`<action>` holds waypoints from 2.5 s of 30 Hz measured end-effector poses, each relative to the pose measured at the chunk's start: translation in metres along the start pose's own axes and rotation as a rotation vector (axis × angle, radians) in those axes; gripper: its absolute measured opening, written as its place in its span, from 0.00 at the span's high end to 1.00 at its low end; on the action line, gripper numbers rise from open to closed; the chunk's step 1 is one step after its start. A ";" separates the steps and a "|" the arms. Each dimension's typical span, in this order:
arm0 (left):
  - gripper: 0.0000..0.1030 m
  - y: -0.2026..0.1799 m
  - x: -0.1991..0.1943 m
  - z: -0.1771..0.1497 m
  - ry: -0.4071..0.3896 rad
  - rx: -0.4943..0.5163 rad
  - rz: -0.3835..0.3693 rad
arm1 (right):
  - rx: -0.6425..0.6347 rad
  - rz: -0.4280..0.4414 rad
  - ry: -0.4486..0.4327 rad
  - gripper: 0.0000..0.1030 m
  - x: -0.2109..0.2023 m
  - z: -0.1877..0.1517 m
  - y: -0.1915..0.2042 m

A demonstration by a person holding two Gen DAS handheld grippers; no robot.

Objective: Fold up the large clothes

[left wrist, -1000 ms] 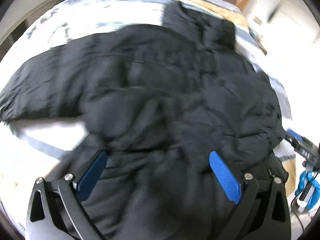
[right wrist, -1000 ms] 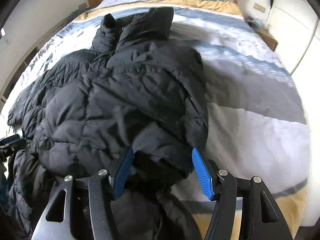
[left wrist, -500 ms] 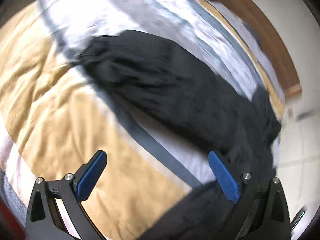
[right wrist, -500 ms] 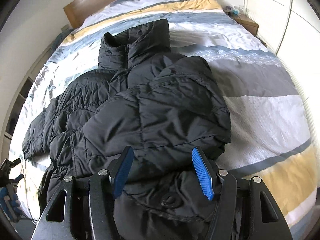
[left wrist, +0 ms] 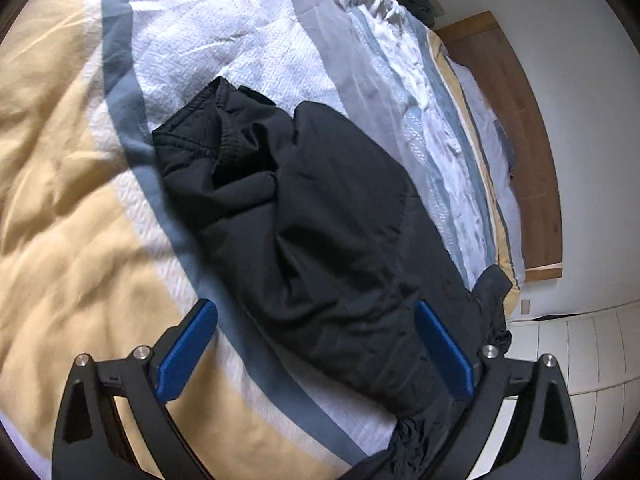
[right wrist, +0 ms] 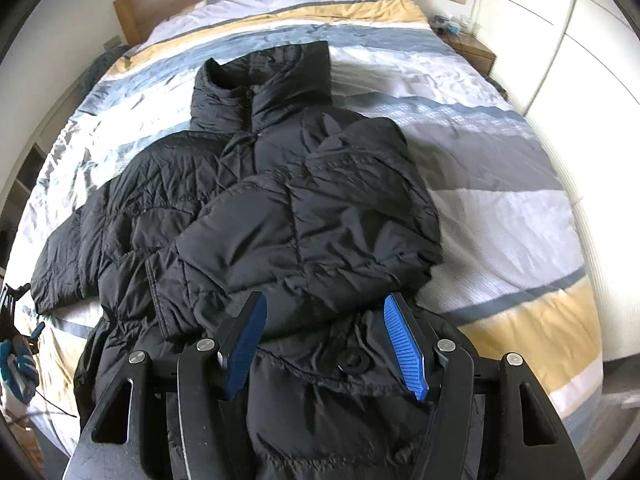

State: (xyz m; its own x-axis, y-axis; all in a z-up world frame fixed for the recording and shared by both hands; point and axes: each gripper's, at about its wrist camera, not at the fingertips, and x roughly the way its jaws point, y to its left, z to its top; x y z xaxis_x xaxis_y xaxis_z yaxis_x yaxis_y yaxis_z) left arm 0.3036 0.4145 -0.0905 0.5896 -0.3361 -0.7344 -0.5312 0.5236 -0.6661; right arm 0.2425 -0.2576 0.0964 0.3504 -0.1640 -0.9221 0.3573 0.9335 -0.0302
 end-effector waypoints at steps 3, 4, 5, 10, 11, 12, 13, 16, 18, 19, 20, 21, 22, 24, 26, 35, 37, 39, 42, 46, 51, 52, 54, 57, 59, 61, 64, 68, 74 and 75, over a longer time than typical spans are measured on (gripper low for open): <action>0.21 0.003 0.016 0.008 0.014 -0.017 -0.026 | 0.023 -0.036 0.002 0.41 -0.009 -0.004 -0.009; 0.24 0.004 0.019 0.011 0.014 -0.026 -0.038 | 0.030 -0.046 0.002 0.41 -0.013 -0.004 -0.013; 0.28 0.006 0.022 0.014 0.009 -0.041 -0.052 | 0.035 -0.057 0.001 0.41 -0.016 -0.005 -0.016; 0.39 0.021 0.032 0.021 -0.016 -0.159 -0.143 | 0.075 -0.102 -0.013 0.41 -0.031 -0.007 -0.033; 0.44 0.027 0.032 0.020 -0.022 -0.193 -0.167 | 0.086 -0.109 -0.014 0.41 -0.034 -0.009 -0.036; 0.50 0.031 0.031 0.019 -0.026 -0.215 -0.183 | 0.090 -0.114 -0.015 0.41 -0.035 -0.010 -0.037; 0.53 0.036 0.031 0.019 -0.032 -0.242 -0.201 | 0.093 -0.119 -0.014 0.41 -0.037 -0.012 -0.039; 0.61 0.045 0.033 0.020 -0.042 -0.301 -0.244 | 0.101 -0.136 -0.010 0.41 -0.041 -0.017 -0.042; 0.62 0.046 0.033 0.019 -0.044 -0.323 -0.264 | 0.118 -0.142 -0.015 0.41 -0.045 -0.021 -0.045; 0.64 0.046 0.033 0.019 -0.044 -0.329 -0.269 | 0.126 -0.146 -0.016 0.41 -0.046 -0.022 -0.046; 0.71 0.046 0.032 0.019 -0.043 -0.329 -0.272 | 0.131 -0.149 -0.017 0.41 -0.047 -0.023 -0.047; 0.77 0.045 0.031 0.018 -0.041 -0.325 -0.273 | 0.135 -0.150 -0.018 0.41 -0.048 -0.024 -0.048; 0.80 0.043 0.030 0.019 -0.039 -0.319 -0.274 | 0.137 -0.151 -0.018 0.41 -0.049 -0.025 -0.048; 0.87 0.037 0.029 0.021 -0.036 -0.300 -0.270 | 0.137 -0.153 -0.019 0.41 -0.050 -0.026 -0.047; 0.88 0.032 0.027 0.024 -0.034 -0.278 -0.260 | 0.136 -0.152 -0.021 0.41 -0.052 -0.027 -0.045; 0.90 0.008 0.020 0.038 -0.029 -0.189 -0.221 | 0.159 -0.161 -0.047 0.41 -0.059 -0.026 -0.050; 0.90 -0.001 0.017 0.041 -0.030 -0.162 -0.217 | 0.174 -0.165 -0.054 0.41 -0.061 -0.027 -0.054; 0.90 -0.007 0.014 0.042 -0.031 -0.138 -0.214 | 0.182 -0.167 -0.060 0.41 -0.063 -0.028 -0.057; 0.90 -0.014 0.007 0.041 -0.036 -0.093 -0.216 | 0.195 -0.168 -0.064 0.41 -0.062 -0.031 -0.063; 0.91 -0.031 0.001 0.042 -0.047 -0.044 -0.218 | 0.210 -0.164 -0.057 0.41 -0.057 -0.037 -0.070; 0.91 -0.052 -0.010 0.035 -0.065 0.011 -0.216 | 0.220 -0.140 -0.050 0.41 -0.042 -0.042 -0.080; 0.91 -0.059 -0.014 0.032 -0.071 0.028 -0.215 | 0.223 -0.131 -0.050 0.41 -0.036 -0.043 -0.083; 0.91 -0.071 -0.020 0.026 -0.078 0.055 -0.212 | 0.233 -0.115 -0.050 0.41 -0.029 -0.045 -0.089; 0.92 -0.094 -0.029 0.013 -0.087 0.102 -0.203 | 0.256 -0.080 -0.057 0.41 -0.016 -0.047 -0.101; 0.92 -0.111 -0.034 0.002 -0.093 0.133 -0.205 | 0.269 -0.059 -0.058 0.41 -0.008 -0.049 -0.109; 0.92 -0.129 -0.039 -0.010 -0.096 0.160 -0.214 | 0.280 -0.047 -0.055 0.41 0.000 -0.053 -0.120; 0.92 -0.159 -0.041 -0.031 -0.092 0.203 -0.227 | 0.295 -0.040 -0.049 0.41 0.004 -0.058 -0.138; 0.92 -0.192 -0.036 -0.061 -0.070 0.242 -0.253 | 0.329 -0.041 -0.057 0.41 -0.001 -0.064 -0.169; 0.92 -0.239 -0.020 -0.118 -0.007 0.313 -0.290 | 0.370 -0.062 -0.081 0.41 -0.009 -0.067 -0.210; 0.92 -0.246 -0.016 -0.127 0.006 0.328 -0.292 | 0.376 -0.063 -0.083 0.41 -0.010 -0.068 -0.215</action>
State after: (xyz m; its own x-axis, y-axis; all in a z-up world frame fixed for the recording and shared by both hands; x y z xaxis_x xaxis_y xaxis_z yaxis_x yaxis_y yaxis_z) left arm 0.3473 0.1915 0.0689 0.6821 -0.5112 -0.5229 -0.1211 0.6263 -0.7701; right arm 0.1034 -0.4355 0.0856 0.3809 -0.2565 -0.8883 0.6671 0.7415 0.0719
